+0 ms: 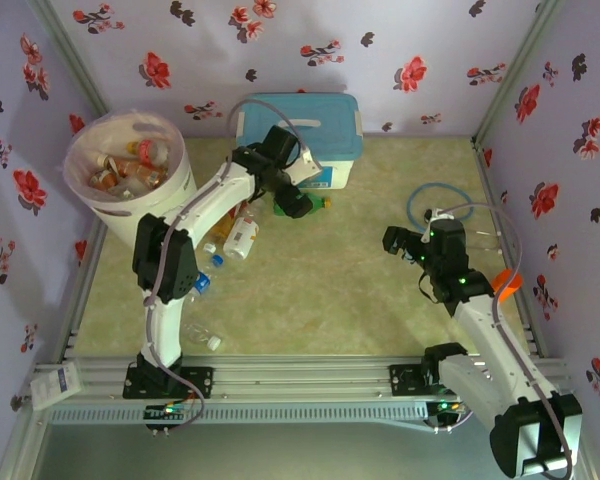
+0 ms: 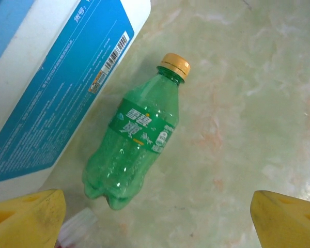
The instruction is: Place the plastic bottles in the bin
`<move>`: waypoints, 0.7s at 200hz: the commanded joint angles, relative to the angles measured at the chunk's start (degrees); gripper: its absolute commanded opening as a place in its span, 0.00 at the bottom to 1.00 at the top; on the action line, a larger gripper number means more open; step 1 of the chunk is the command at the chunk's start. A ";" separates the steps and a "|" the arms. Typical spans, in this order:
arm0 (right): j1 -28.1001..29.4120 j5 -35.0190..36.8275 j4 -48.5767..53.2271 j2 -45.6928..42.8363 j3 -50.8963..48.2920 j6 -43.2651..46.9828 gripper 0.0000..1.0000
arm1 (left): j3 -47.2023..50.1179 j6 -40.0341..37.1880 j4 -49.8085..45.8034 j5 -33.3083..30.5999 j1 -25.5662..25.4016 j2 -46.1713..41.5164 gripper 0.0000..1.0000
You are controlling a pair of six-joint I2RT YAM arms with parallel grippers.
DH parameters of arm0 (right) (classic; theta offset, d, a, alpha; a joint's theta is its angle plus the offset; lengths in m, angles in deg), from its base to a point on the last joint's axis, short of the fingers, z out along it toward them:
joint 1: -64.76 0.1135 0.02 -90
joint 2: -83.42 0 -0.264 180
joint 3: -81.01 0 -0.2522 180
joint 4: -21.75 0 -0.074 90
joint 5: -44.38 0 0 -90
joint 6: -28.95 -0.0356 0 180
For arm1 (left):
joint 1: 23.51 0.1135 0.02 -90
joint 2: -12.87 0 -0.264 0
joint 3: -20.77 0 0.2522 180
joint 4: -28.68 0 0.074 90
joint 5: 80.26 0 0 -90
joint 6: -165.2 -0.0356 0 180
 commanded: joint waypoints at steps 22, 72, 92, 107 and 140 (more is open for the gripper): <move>-0.53 1.21 1.07 -0.39 0.60 1.41 0.99 | 2.59 -1.65 9.32 -2.06 0.18 4.07 0.91; -0.64 2.18 2.23 -0.59 1.12 2.28 0.99 | 0.95 -1.61 12.92 -3.42 0.09 9.44 0.93; -0.68 2.34 2.63 -1.05 1.25 2.55 0.99 | 0.03 -1.43 12.30 -4.17 -0.09 11.08 0.93; -0.70 2.60 2.63 -1.17 1.21 2.64 0.99 | 0.62 -1.40 13.09 -4.68 -0.09 11.68 0.91; -0.81 2.19 2.22 -0.70 1.13 2.56 0.99 | 0.67 -1.21 13.08 -5.65 -0.33 13.30 0.86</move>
